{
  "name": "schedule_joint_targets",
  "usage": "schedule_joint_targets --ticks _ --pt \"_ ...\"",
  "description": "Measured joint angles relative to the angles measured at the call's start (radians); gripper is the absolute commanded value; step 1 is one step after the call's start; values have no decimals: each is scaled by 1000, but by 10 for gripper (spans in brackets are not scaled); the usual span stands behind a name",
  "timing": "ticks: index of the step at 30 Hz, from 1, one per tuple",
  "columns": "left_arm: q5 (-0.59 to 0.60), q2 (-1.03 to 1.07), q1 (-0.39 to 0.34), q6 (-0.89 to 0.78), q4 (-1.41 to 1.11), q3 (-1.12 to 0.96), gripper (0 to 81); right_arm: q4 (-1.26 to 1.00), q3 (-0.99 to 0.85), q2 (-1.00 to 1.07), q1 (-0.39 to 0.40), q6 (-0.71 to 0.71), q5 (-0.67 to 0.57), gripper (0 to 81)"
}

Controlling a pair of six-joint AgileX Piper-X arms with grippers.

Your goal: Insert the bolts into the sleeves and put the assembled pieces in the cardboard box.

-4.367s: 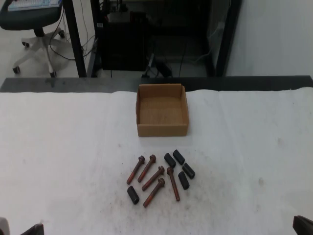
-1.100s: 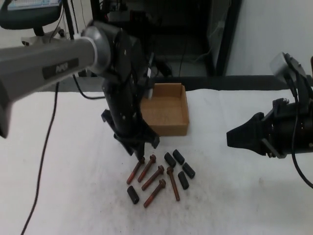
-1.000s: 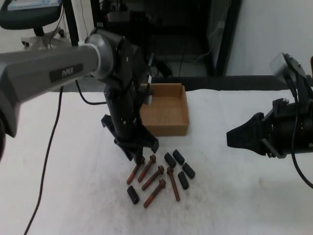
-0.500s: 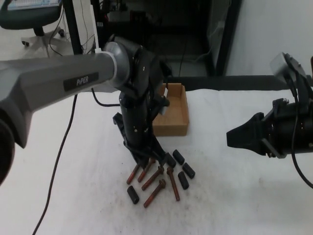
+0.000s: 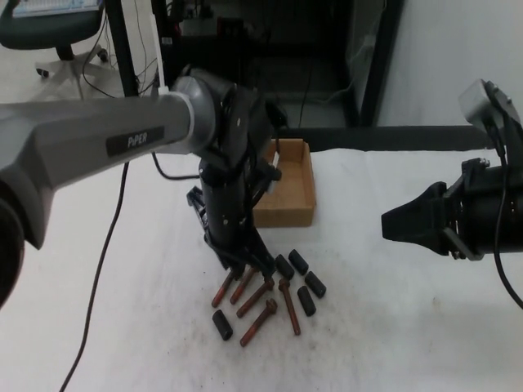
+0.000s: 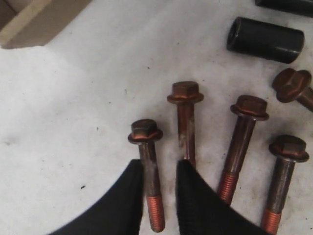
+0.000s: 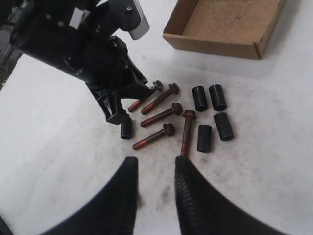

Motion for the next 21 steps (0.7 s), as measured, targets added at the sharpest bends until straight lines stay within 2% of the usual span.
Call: schedule_joint_targets --ticks 21 --pt "0 0 0 -7 -143 64 222 0 0 0 0 0 0 256"
